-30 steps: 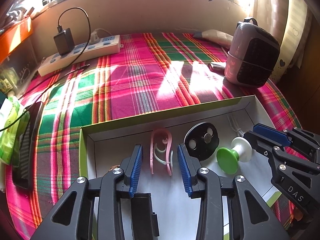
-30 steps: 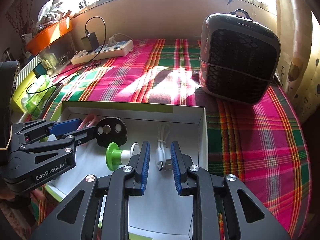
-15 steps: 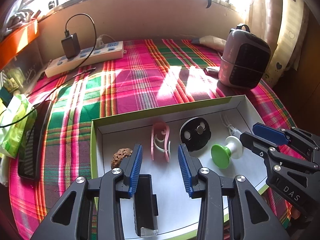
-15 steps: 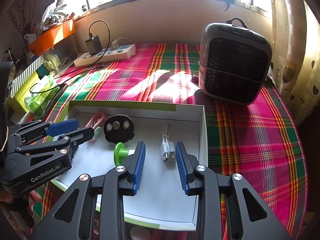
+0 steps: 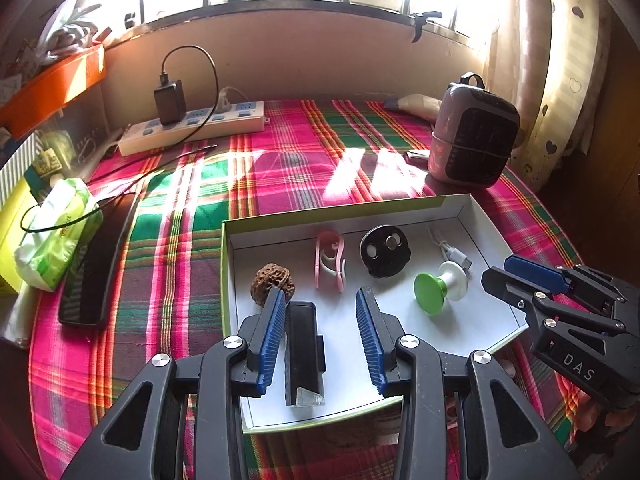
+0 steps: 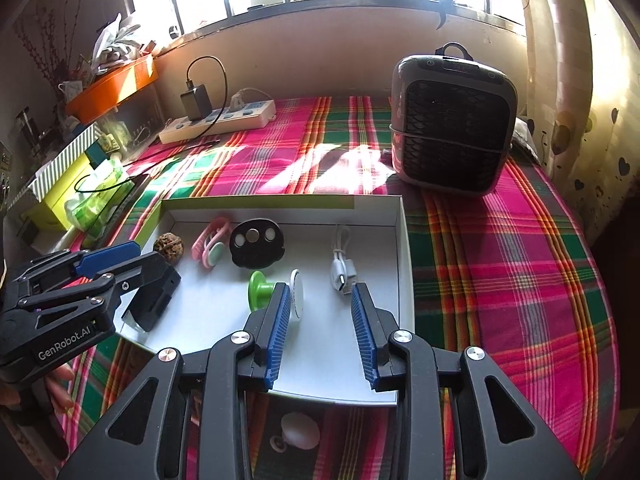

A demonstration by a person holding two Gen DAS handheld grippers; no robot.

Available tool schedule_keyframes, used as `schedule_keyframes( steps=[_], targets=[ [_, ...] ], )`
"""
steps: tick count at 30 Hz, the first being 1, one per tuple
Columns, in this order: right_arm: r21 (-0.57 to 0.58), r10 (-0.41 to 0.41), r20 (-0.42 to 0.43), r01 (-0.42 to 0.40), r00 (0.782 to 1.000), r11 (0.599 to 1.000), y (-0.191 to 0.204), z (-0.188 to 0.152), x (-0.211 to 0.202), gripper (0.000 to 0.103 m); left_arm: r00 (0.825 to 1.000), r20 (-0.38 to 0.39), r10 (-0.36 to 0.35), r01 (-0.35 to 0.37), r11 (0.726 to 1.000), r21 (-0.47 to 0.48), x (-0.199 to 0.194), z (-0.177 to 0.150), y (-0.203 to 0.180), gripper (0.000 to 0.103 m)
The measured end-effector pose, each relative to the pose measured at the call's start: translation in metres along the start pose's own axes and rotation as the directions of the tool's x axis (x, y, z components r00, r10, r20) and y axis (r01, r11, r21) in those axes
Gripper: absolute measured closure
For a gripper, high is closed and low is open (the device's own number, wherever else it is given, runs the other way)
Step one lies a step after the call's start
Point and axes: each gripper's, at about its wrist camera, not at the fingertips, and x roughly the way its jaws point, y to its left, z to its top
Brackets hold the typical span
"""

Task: Organize objects
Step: 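Lift both tools out of the box toward the remaining objects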

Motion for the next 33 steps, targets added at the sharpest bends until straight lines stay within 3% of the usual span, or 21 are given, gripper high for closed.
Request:
schedule_keyframes(
  steps=[17, 33],
  targets=[
    [-0.005, 0.020, 0.072, -0.019, 0.997, 1.000, 0.008, -0.035, -0.032, 0.070, 0.999, 0.031, -0.040, 0.041, 0.998, -0.041, -0.037, -0.043, 0.009, 0.068],
    [-0.067, 0.095, 0.040, -0.093, 0.995, 0.993, 0.025, -0.060, -0.028, 0.065, 0.997, -0.035, -0.063, 0.059, 0.993, -0.101, -0.033, -0.082, 0.024, 0.068]
  ],
)
